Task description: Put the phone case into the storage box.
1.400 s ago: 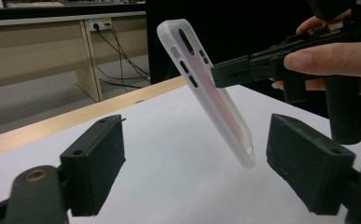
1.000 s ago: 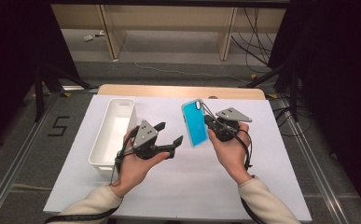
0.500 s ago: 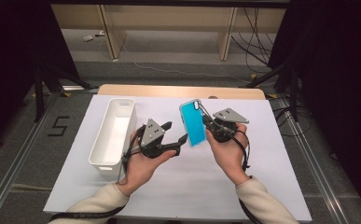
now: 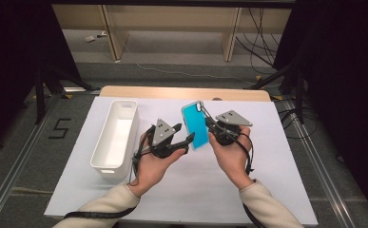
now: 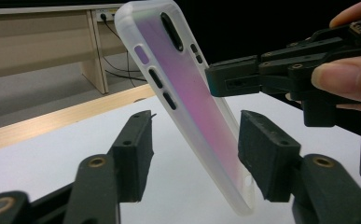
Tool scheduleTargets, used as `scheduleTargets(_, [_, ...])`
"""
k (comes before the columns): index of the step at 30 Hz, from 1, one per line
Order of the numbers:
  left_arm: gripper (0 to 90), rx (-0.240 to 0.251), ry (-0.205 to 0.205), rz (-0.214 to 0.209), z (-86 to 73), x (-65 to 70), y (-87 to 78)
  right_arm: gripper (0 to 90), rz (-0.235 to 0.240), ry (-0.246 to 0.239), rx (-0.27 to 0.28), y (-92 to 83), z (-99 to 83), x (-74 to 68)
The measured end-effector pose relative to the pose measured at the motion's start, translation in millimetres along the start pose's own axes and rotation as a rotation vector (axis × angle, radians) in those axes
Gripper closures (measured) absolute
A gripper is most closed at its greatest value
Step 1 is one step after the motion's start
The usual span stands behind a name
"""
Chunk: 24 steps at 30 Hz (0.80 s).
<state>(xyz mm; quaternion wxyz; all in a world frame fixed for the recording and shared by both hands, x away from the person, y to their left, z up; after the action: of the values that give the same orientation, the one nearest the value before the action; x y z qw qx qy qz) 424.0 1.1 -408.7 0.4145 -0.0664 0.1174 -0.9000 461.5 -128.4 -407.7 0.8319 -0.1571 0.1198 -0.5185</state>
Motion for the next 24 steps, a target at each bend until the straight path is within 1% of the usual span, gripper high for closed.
scheduleTargets(1, [46.0,0.001,-0.004,0.002,0.1,-0.1,0.4,89.2,-0.001,0.002,-0.007,-0.5,-0.4,-0.6])
scheduleTargets(2, [47.0,0.001,-0.007,0.006,0.0,-0.3,0.7,89.2,-0.001,-0.006,0.002,-0.5,0.4,-0.1])
scheduleTargets(6, [51.2,-0.005,-0.005,0.010,-1.3,-1.5,0.8,89.2,-0.005,-0.005,0.008,-0.1,0.9,-0.2])
scheduleTargets(8, [52.7,-0.005,-0.011,0.011,-1.8,-1.9,1.0,89.2,0.005,0.005,-0.004,-0.6,-0.1,-1.9])
scheduleTargets(10, [53.7,-0.005,-0.012,0.014,-2.1,-3.1,1.4,89.2,-0.002,-0.004,-0.001,-0.2,-0.3,-1.7])
scheduleTargets(11, [54.5,-0.006,-0.014,0.014,-2.1,-3.6,1.3,89.2,-0.011,-0.016,0.010,0.5,0.4,-1.0])
scheduleTargets(12, [55.1,-0.006,-0.017,0.016,-2.2,-3.9,1.5,89.2,-0.019,-0.018,0.004,-0.1,0.2,-0.9])
scheduleTargets(14, [55.9,-0.006,-0.020,0.017,-2.3,-4.3,1.6,89.2,-0.021,-0.031,0.017,0.3,1.1,-0.5])
scheduleTargets(15, [56.2,-0.007,-0.020,0.018,-2.4,-4.3,1.7,89.2,-0.019,-0.032,0.012,0.1,0.9,-1.1])
scheduleTargets(16, [56.5,-0.008,-0.020,0.018,-2.5,-4.2,1.9,89.2,-0.005,-0.012,-0.003,-0.3,-0.3,-3.8])
scheduleTargets(17, [56.9,-0.009,-0.021,0.019,-2.5,-4.1,2.0,89.2,0.000,-0.018,0.002,0.2,-0.4,-3.9])
scheduleTargets(18, [57.4,-0.010,-0.021,0.017,-2.5,-4.0,2.3,89.2,-0.005,-0.029,0.002,0.0,-0.4,-3.4])
scheduleTargets(19, [58.4,-0.010,-0.021,0.015,-2.5,-3.8,2.5,89.2,-0.015,-0.031,0.002,0.5,-0.7,-3.3])
scheduleTargets(21, [61.0,-0.013,-0.014,0.016,-2.8,-4.0,2.6,89.1,-0.006,-0.025,0.006,1.2,-0.8,-4.8])
scheduleTargets(22, [61.3,-0.012,-0.012,0.016,-2.9,-4.0,3.0,89.1,-0.009,-0.039,0.012,1.0,-0.2,-3.7])
scheduleTargets(24, [61.7,-0.013,-0.011,0.019,-3.3,-4.4,3.5,89.2,-0.009,-0.042,0.012,0.7,-0.1,-4.0])
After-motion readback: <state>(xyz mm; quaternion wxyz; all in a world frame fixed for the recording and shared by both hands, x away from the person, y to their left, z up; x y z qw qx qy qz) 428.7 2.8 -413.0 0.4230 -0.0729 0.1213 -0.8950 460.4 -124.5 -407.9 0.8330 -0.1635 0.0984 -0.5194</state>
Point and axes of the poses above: each handheld gripper's, and its own axes: y roughly forward along the jaws, z roughly out of its top, x roughly to its right, the point moved 7 cm from there along y, roughly forward along the jaws, and after that the axes turned 3 degrees about y, right-handed, at the moved point
